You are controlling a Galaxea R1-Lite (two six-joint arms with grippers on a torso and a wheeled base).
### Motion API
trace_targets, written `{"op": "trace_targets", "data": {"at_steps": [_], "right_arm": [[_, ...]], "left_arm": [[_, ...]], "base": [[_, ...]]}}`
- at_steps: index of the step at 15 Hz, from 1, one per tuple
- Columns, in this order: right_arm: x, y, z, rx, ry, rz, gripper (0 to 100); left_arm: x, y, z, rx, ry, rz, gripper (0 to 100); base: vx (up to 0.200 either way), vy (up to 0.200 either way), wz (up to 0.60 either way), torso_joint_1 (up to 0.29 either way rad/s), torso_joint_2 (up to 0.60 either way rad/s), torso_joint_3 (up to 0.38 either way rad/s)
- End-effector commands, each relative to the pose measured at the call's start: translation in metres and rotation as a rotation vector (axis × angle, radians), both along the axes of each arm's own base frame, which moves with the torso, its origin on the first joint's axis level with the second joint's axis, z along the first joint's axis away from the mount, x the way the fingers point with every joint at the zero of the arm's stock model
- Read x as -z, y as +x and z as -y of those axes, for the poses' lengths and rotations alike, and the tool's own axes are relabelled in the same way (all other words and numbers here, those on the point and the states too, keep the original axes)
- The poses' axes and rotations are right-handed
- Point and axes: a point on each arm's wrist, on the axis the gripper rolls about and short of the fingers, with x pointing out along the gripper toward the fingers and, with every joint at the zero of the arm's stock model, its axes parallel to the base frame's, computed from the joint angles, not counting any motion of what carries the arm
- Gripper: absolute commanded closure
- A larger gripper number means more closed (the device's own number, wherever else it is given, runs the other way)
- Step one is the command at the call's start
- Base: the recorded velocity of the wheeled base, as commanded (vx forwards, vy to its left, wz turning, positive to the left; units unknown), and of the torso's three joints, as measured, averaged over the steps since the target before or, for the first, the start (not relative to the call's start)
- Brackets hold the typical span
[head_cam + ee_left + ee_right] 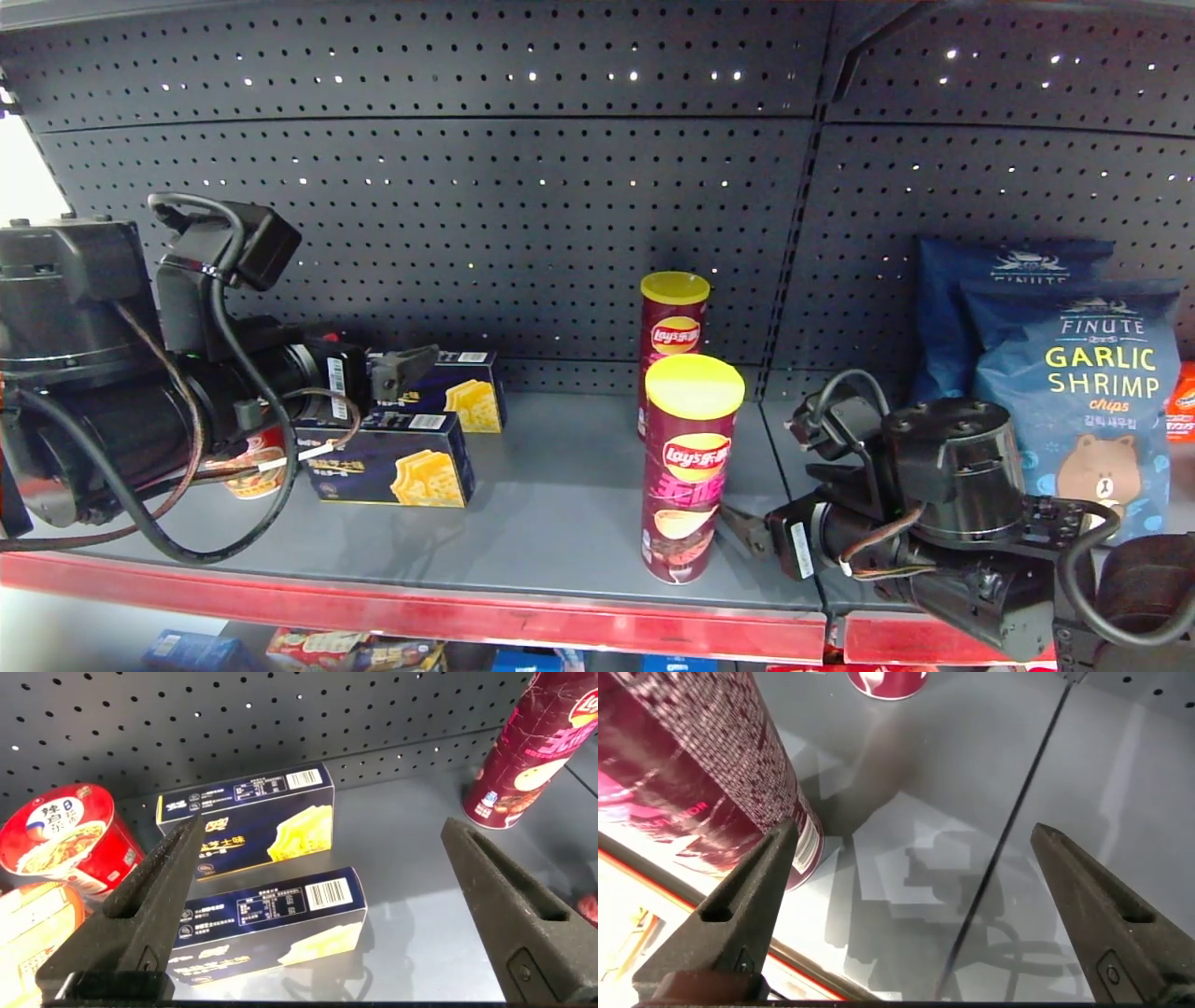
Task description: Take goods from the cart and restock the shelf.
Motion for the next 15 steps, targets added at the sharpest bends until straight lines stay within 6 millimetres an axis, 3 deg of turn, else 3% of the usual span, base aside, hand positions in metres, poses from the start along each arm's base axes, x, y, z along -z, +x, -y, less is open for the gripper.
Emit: {"op": "trace_targets", "data": {"at_steps": [1, 7, 12, 15], "right_arm": [[0.001, 0.001, -0.003, -0.007, -0.001, -0.002, 0], [0.001, 0.000, -0.002, 0.000, -0.002, -0.001, 0], [-0.003, -0.004, 0.019, 0.051, 0.002, 0.007, 0], [-0.021, 0.004, 0.029, 0.103, 0.054, 0.074, 0]], "left_arm": [[0.001, 0.000, 0.000, 0.000, 0.001, -0.003, 0], [0.004, 0.000, 0.000, 0.000, 0.003, -0.011, 0], [0.000, 0.000, -0.002, -0.009, -0.006, 0.018, 0], [0.003, -0.009, -0.016, -0.054, -0.006, 0.015, 0]], "base": [[0.000, 0.000, 0.00, 0.000, 0.00, 0.000], [0.000, 0.000, 0.00, 0.000, 0.00, 0.000], [0.000, 0.000, 0.00, 0.000, 0.00, 0.000], [0.000, 0.000, 0.00, 0.000, 0.00, 0.000]]}}
